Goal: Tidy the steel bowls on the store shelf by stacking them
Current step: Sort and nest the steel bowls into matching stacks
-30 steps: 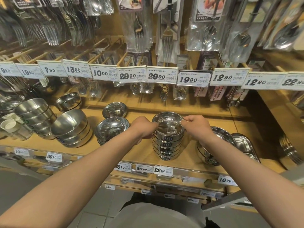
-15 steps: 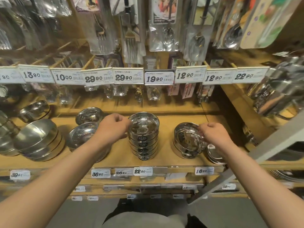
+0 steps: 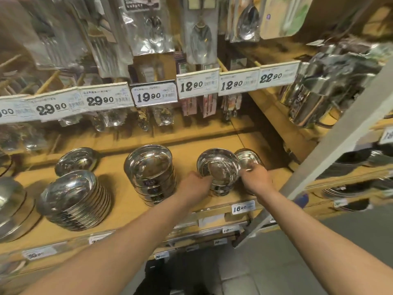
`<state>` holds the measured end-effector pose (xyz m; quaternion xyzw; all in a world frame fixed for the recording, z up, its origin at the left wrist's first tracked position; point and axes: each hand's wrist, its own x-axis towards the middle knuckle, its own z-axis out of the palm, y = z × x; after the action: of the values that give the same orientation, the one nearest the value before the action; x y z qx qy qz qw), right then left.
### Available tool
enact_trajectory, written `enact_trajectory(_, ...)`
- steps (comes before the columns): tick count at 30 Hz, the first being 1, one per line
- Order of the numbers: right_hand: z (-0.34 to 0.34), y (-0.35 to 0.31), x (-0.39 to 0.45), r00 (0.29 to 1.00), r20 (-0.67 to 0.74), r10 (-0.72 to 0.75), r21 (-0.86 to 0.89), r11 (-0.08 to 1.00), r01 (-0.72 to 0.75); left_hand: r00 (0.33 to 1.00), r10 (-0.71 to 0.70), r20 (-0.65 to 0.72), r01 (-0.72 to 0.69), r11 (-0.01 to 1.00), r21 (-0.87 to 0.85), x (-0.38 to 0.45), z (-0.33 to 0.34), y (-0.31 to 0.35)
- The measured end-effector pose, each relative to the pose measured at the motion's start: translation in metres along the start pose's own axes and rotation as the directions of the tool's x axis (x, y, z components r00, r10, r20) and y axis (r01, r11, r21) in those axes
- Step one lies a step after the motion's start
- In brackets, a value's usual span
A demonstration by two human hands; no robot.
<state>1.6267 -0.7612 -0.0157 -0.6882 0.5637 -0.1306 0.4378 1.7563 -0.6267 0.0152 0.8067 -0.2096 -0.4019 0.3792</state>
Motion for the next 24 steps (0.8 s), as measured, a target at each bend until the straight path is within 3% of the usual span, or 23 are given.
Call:
enact_trajectory(4, 0.005, 0.004, 0.008, 1.0, 0.015, 0.01, -0.087, 0.996, -0.009, 0.991, -0.062, -0.117, 0.058, 0.998, -0.032, 0.027, 0.027, -0.008)
enact_trajectory(9, 0.009, 0.014, 0.017, 0.998, 0.004, -0.06, -0.052, 0.997, 0.06, 0.969, -0.084, -0.234, 0.079, 0.996, -0.033, 0.048, 0.036, -0.01)
enact_trajectory(14, 0.012, 0.018, 0.018, 0.998, -0.008, -0.059, -0.02, 0.998, 0.059, 0.969, -0.117, -0.219, 0.1, 0.991, -0.087, 0.053, 0.034, -0.012)
enact_trajectory(24, 0.013, 0.021, 0.022, 0.998, -0.001, -0.065, -0.145, 0.987, 0.064, 0.967, -0.168, -0.19, 0.162, 0.986, -0.046, 0.053, 0.033, -0.011)
